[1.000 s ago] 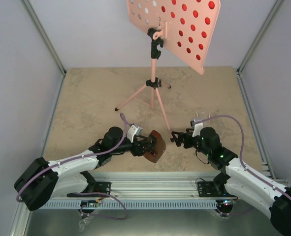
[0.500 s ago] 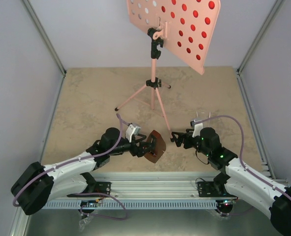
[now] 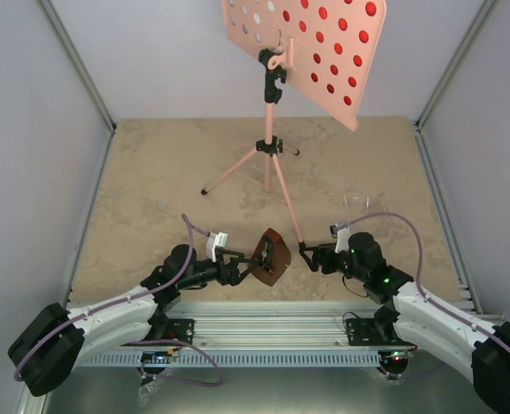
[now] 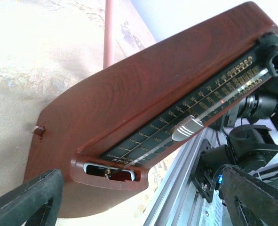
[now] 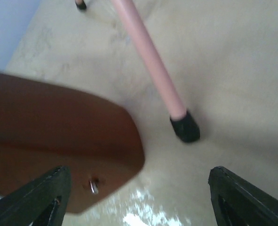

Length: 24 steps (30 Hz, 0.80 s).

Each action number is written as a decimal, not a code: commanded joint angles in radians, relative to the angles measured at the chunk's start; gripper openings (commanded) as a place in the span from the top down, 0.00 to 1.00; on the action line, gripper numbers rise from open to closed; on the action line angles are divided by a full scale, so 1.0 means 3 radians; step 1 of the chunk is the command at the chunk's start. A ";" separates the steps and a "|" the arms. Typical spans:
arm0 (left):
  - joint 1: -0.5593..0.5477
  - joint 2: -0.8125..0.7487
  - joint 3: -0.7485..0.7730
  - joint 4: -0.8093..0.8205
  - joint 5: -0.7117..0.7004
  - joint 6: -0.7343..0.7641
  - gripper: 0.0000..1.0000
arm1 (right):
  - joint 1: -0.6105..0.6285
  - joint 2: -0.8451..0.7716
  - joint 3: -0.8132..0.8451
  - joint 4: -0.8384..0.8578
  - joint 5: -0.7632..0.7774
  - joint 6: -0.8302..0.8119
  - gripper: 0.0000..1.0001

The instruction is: Pack up the instrument practice props

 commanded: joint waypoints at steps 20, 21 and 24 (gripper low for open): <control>-0.0009 0.0827 0.0055 0.0840 -0.0154 0.0210 0.22 | 0.0087 0.0650 -0.0245 0.0963 -0.0893 0.0462 0.54; -0.0010 0.0882 0.0078 0.0879 -0.0141 0.0216 0.22 | 0.0092 0.0686 -0.0231 0.0988 -0.0888 0.0461 0.55; -0.0010 0.1037 0.0146 0.0873 -0.0113 0.0251 0.22 | 0.0103 0.0796 -0.0180 0.1059 -0.0889 0.0458 0.55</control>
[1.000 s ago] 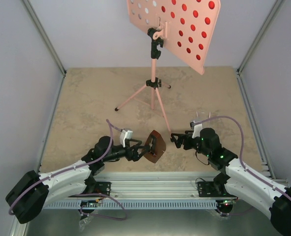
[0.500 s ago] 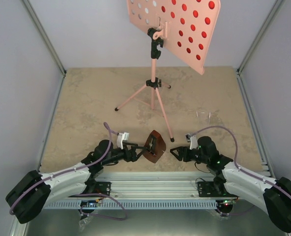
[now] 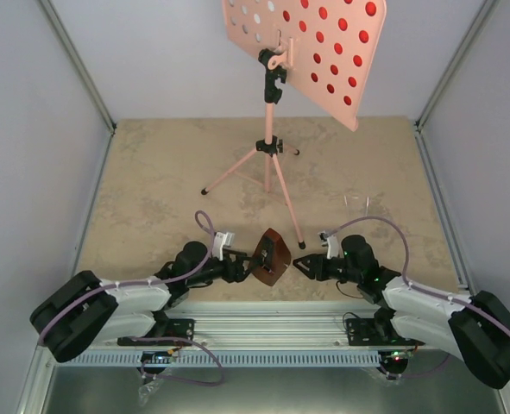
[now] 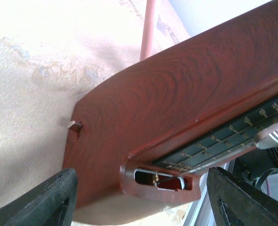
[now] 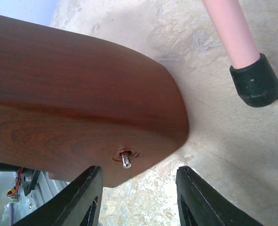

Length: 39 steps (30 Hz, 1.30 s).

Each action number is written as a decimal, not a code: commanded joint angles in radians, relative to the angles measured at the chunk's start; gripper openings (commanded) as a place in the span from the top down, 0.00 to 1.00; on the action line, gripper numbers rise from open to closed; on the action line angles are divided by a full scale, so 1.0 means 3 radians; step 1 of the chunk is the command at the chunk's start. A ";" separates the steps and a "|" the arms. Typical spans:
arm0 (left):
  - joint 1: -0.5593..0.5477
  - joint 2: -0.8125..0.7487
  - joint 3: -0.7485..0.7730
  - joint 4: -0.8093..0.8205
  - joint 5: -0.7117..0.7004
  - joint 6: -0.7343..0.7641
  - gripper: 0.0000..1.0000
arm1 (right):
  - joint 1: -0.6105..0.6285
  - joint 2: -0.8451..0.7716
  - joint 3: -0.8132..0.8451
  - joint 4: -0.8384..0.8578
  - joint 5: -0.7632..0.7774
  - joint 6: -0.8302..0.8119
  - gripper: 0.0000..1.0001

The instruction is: Pack up the instrument practice props

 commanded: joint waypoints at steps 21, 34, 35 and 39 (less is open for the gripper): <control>-0.0013 0.0117 0.0165 -0.0084 0.0415 0.0230 0.34 | 0.0143 0.0961 0.0602 0.0480 -0.0118 -0.0151 0.62; -0.0018 0.0098 0.0162 0.0056 0.0639 0.0152 0.34 | 0.0149 0.1375 0.0944 0.0516 -0.0209 -0.0323 0.62; -0.0018 0.0094 0.0158 0.0071 0.0640 0.0139 0.34 | 0.0149 0.1374 0.0943 0.0528 -0.0208 -0.0317 0.62; -0.0018 -0.0025 0.0133 0.0053 0.0576 0.0068 0.29 | 0.0149 0.1272 0.0902 0.0527 -0.0153 -0.0340 0.62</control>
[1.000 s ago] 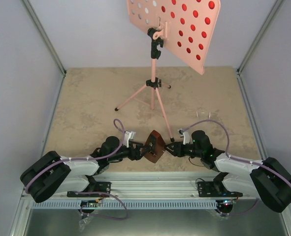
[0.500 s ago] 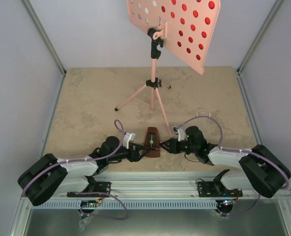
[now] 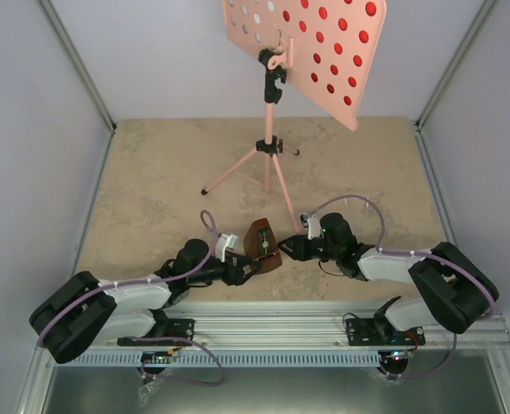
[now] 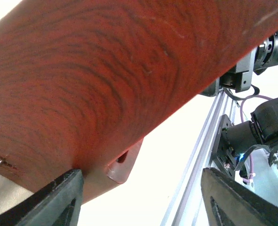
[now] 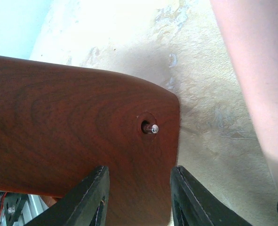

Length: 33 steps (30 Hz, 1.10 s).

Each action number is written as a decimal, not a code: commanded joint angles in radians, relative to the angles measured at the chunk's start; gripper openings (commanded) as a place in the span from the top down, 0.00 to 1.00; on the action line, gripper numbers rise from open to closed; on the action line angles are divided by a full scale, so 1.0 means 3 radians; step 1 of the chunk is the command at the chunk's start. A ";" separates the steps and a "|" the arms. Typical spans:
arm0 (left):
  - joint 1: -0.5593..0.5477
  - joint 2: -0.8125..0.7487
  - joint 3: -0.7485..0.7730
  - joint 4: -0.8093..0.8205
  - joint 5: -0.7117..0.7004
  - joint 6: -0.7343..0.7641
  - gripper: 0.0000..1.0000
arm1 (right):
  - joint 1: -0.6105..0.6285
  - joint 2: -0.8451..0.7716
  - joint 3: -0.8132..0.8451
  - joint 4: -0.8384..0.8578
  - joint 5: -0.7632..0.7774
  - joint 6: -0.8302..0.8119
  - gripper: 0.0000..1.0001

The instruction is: Pack up the instrument practice props

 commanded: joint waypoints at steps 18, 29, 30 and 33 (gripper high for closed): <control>-0.0032 -0.1493 0.1696 -0.2638 -0.0982 0.0241 0.01 | -0.0520 -0.2447 -0.0120 -0.1725 0.1392 -0.0572 0.27; 0.0985 -0.0167 0.3286 -0.3319 -0.0318 0.1102 0.01 | -0.1720 -0.1660 0.0043 -0.1581 0.0754 -0.0642 0.23; 0.1055 -0.0134 0.3345 -0.3350 -0.0391 0.1155 0.01 | -0.1822 -0.1579 0.0048 -0.1575 0.0723 -0.0655 0.23; 0.1104 -0.0143 0.3412 -0.3412 -0.0869 0.1390 0.01 | -0.2066 -0.1352 0.0062 -0.1556 0.0682 -0.0634 0.23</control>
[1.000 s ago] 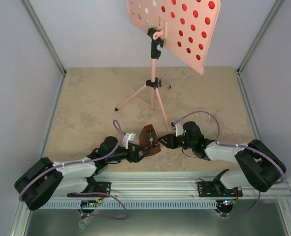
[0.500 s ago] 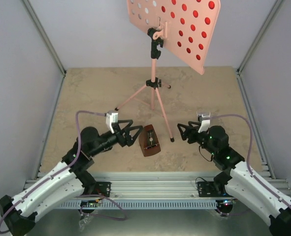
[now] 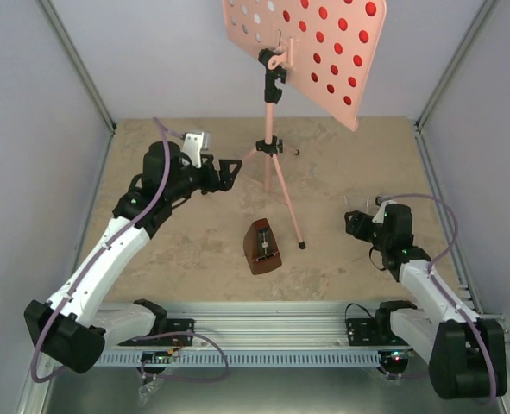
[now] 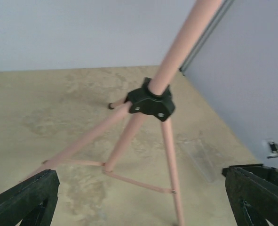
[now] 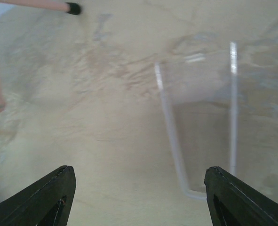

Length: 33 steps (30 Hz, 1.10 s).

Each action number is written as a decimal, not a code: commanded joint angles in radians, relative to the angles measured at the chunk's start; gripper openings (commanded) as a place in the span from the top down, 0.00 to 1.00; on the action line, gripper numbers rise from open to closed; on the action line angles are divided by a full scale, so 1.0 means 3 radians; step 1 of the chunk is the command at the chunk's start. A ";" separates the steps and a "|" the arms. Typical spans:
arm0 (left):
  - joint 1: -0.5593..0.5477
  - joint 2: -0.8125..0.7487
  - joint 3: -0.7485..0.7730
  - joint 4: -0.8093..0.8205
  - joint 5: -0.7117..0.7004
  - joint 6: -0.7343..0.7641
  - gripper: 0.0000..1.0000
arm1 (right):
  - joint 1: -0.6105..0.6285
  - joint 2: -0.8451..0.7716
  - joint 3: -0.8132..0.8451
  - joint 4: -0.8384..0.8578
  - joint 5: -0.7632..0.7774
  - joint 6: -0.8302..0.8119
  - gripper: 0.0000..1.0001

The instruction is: Pack up the instrument practice props

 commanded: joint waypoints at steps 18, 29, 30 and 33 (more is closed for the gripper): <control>0.0072 -0.0438 -0.0649 0.0113 -0.1537 0.0544 0.00 | -0.0333 0.1084 0.0514 -0.0166 0.0396 -0.0183 0.31; 0.0072 -0.0473 -0.0679 0.0121 -0.1540 0.0559 0.01 | -0.0331 0.1412 0.0631 -0.0259 0.0279 -0.0214 0.45; 0.0073 -0.0470 -0.0679 0.0118 -0.1542 0.0560 0.01 | -0.0333 0.1444 0.0638 -0.0269 0.0277 -0.0208 0.46; 0.0072 -0.0454 -0.0674 0.0111 -0.1559 0.0555 0.01 | -0.0329 0.1506 0.0647 -0.0276 0.0276 -0.0191 0.49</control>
